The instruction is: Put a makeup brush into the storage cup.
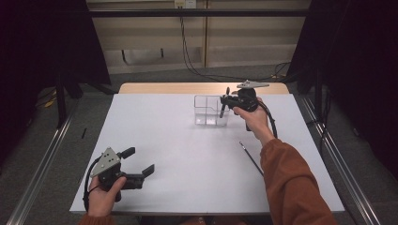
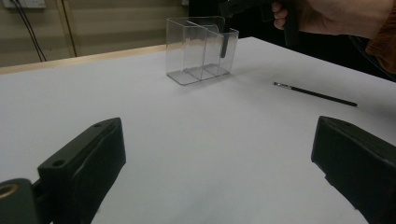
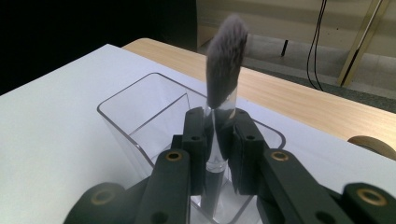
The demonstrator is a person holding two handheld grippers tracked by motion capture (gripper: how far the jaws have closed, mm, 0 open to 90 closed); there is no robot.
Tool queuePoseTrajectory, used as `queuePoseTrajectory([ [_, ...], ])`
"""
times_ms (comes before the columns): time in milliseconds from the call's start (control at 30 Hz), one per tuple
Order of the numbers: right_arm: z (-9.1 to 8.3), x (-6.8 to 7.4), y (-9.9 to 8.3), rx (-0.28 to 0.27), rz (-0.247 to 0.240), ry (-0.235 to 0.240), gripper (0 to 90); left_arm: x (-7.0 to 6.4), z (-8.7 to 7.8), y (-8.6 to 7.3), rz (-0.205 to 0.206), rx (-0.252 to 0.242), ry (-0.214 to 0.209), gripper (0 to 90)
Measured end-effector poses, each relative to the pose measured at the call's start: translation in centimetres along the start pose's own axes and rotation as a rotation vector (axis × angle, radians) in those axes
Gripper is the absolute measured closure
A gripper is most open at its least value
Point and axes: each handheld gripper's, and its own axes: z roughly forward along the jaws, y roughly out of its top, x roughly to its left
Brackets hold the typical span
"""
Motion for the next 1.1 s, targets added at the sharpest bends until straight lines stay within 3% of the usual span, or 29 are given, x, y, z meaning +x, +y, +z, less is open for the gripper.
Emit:
queuePoseTrajectory([
  [533, -0.07, -0.3, -0.54, -0.001, 0.017, 0.0, 78.0, -0.03, 0.15, 0.01, -0.002, -0.001, -0.004, 3.1],
  [767, -0.07, -0.33, -0.66, -0.008, 0.022, 0.001, 73.4, -0.05, 0.15, 0.01, -0.001, 0.001, -0.004, 3.1],
  [1033, -0.33, -0.48, -0.81, -0.013, 0.038, -0.01, 54.6, -0.08, 0.16, 0.0, -0.002, 0.0, -0.004, 3.1],
  [1100, -0.48, -0.47, -0.78, -0.022, 0.039, -0.017, 44.8, -0.08, 0.16, 0.0, -0.001, 0.001, -0.004, 3.1],
])
